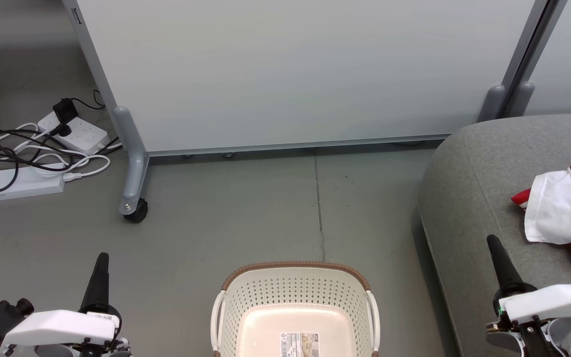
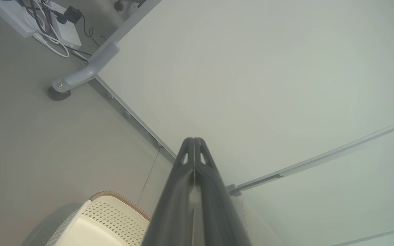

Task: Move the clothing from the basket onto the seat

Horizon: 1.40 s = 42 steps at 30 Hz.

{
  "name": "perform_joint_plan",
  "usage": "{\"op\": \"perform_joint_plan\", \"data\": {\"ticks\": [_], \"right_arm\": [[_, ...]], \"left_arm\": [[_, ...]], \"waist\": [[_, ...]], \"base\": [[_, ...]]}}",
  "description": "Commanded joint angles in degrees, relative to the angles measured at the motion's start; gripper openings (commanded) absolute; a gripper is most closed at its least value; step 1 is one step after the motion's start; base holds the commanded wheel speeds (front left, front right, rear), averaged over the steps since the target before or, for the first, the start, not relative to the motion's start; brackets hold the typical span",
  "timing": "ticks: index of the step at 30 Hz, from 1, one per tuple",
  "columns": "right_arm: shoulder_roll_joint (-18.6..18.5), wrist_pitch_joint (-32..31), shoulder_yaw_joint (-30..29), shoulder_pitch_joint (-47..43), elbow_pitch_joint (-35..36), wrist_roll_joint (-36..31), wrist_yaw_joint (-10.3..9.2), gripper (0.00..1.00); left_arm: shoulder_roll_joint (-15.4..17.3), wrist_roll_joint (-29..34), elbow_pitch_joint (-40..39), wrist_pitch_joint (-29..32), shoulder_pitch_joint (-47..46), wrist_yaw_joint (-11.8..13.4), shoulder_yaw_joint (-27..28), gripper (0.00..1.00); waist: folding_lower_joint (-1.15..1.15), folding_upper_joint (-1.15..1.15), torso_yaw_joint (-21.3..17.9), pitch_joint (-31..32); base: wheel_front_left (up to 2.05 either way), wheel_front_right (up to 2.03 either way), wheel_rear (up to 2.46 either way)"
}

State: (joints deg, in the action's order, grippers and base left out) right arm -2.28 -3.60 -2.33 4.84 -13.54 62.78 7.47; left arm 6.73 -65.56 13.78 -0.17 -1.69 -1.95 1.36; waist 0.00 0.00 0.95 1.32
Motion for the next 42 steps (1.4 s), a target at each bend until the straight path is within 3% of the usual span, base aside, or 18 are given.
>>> {"op": "perform_joint_plan", "data": {"ticks": [1, 42], "right_arm": [[-0.6, -0.4, -0.2, 1.6, 0.2, 2.0, 0.03, 0.00], [-0.8, -1.3, -0.8, 5.2, -3.8, 21.8, 0.07, 0.00]], "left_arm": [[0.2, -1.8, -0.3, 0.4, -2.0, -0.6, 0.9, 0.00], [-2.7, -19.2, 1.6, 6.0, -5.4, -4.2, 6.7, 0.00]], "waist": [[0.00, 0.00, 0.0, -0.1], [0.00, 0.00, -0.6, -1.2]], "base": [[0.00, 0.00, 0.00], [0.00, 0.00, 0.00]]}}
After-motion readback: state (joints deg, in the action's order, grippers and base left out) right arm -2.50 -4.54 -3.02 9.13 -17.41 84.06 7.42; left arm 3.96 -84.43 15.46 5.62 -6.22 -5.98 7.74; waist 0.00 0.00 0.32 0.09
